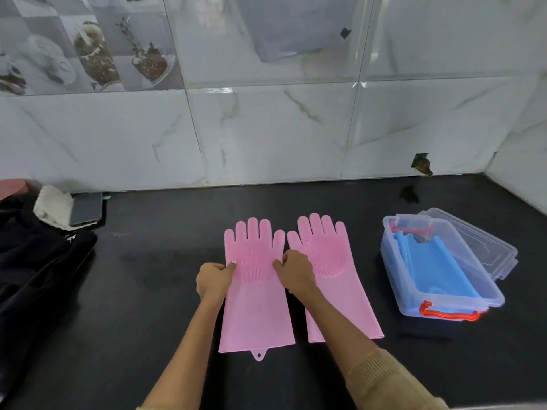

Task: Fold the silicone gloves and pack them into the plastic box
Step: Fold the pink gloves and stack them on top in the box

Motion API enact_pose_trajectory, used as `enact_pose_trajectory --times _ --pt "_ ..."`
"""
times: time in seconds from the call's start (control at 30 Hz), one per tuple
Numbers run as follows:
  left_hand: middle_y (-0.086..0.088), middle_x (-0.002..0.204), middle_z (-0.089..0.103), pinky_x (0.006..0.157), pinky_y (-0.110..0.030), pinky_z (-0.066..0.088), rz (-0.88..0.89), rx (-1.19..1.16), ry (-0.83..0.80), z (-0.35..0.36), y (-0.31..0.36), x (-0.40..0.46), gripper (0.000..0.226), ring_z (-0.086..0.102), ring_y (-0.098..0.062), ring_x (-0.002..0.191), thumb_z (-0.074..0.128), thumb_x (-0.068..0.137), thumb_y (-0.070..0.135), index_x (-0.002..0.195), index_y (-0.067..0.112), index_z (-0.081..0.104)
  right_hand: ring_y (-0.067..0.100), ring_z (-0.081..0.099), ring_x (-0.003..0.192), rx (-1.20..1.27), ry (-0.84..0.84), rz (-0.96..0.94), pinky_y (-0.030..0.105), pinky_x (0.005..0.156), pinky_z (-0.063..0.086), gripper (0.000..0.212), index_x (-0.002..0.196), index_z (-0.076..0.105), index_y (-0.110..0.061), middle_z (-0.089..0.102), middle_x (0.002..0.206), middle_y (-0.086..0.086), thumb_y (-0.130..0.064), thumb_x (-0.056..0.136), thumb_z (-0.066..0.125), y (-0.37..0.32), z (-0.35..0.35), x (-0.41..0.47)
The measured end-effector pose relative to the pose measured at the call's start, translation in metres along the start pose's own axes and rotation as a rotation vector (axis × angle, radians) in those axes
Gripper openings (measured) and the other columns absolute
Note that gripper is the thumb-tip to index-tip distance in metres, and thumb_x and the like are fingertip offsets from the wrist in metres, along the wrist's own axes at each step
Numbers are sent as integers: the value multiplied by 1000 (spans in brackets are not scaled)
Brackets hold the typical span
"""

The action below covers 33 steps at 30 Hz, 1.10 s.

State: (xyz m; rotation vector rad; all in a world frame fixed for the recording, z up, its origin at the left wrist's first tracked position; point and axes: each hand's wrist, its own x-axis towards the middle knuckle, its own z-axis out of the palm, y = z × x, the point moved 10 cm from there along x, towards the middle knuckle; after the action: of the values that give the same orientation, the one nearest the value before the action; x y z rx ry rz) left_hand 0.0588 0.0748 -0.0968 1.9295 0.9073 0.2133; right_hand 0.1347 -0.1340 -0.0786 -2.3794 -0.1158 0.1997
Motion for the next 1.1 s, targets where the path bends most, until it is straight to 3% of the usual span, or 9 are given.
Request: enact_pose_trajectory --times 0.1,0.2,0.3,0.37,0.47,0.57,0.73,0.93,1.1 --pt "-6 74 55 65 -32 43 35 25 -62 12 0 -8 25 53 -28 72 57 91 25 73 8 53 23 65 92 29 15 -6 28 79 51 24 106 57 -6 66 103 9 -26 97 48 -4 5 -1" --pt "-9 95 57 69 -31 42 58 -67 -143 24 5 -13 23 55 -24 82 49 95 25 102 3 53 21 64 92 86 14 3 26 79 51 23 110 55 -7 64 106 8 -24 99 45 -6 9 0" --pt "-10 102 56 66 -31 43 47 -224 -202 29 12 -17 19 54 -20 81 42 97 20 106 5 51 15 55 77 173 28 -20 12 58 40 15 97 53 -8 60 92 8 -19 99 44 -12 4 1" --pt "-8 107 57 75 -34 46 64 -298 -220 31 25 -18 21 56 -23 92 39 97 16 112 9 51 16 50 75 241 46 -48 17 53 33 17 98 56 -4 57 88 7 -16 99 43 -16 -10 5" --pt "-5 102 61 74 -34 48 125 -409 -274 40 57 -25 21 59 -21 89 37 94 14 104 18 54 18 53 85 300 30 -78 24 74 38 26 115 60 -3 60 95 5 -17 97 45 -17 -46 13" --pt "-3 105 63 73 -31 51 173 -493 -337 63 88 -36 27 61 -18 89 36 95 13 112 19 55 22 55 110 315 15 -24 31 99 39 37 132 53 -11 59 120 6 -22 98 44 5 -88 23" --pt "-3 119 60 89 -36 51 260 -371 -490 124 110 -65 37 59 -22 107 37 94 13 130 15 49 26 50 122 178 71 113 39 106 38 37 133 50 -9 51 137 12 -21 99 41 69 -127 20" --pt "-7 106 65 73 -29 42 289 -89 -423 150 71 -69 23 58 -20 88 43 96 23 107 10 58 23 58 105 76 89 285 38 101 45 26 112 59 -11 63 115 10 -29 95 49 129 -110 -2" --pt "-5 82 58 68 -32 40 414 140 -264 141 89 -63 34 54 -24 75 27 101 28 82 11 49 16 58 94 4 130 289 32 97 48 19 106 56 -14 62 106 7 -28 97 46 131 -110 -5"
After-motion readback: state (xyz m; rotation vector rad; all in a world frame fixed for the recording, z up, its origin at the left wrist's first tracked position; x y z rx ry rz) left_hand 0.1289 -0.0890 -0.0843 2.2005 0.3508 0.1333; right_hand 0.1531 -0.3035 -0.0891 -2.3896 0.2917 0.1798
